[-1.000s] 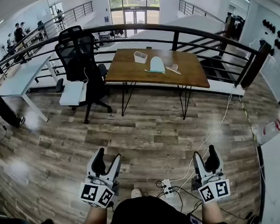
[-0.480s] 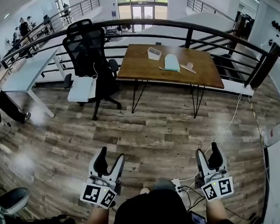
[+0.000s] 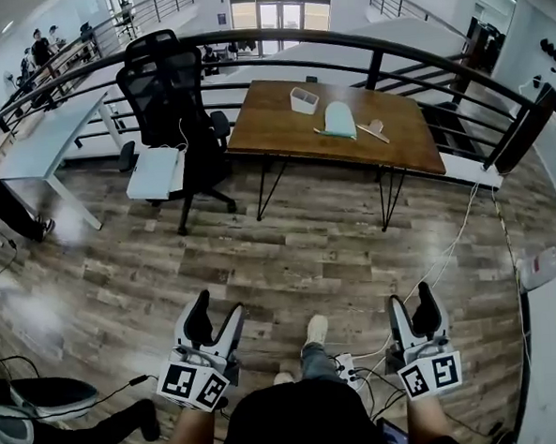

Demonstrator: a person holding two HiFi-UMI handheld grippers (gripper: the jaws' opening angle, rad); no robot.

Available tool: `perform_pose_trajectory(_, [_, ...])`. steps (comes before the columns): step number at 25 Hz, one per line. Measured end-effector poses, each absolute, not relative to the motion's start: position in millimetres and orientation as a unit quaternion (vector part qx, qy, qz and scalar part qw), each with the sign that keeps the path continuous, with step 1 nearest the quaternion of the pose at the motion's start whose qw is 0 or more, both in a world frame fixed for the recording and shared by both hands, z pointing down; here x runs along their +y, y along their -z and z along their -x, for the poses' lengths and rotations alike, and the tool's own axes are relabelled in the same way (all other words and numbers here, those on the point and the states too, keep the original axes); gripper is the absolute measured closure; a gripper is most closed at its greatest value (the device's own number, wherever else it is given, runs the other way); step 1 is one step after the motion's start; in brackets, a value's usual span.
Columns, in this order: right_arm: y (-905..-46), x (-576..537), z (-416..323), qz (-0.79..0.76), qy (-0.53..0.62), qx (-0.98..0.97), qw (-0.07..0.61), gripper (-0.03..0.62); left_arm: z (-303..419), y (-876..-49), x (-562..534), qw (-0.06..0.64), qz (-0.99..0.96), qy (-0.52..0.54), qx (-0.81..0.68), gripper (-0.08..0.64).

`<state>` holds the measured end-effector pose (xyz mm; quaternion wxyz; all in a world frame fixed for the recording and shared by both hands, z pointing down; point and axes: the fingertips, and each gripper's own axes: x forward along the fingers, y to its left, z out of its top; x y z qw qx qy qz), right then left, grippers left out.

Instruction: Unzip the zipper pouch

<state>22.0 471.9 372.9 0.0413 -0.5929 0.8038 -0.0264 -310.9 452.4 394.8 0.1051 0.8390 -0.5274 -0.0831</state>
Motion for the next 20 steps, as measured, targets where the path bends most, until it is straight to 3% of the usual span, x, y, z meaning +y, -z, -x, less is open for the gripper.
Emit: perform_pose_trajectory(20, [-364.3,264.4,-116.2,0.583,0.029,0.808,0.071,0.327,225.1,-349.7,250.8,0.052,-0.838,0.088,-0.536,0.277])
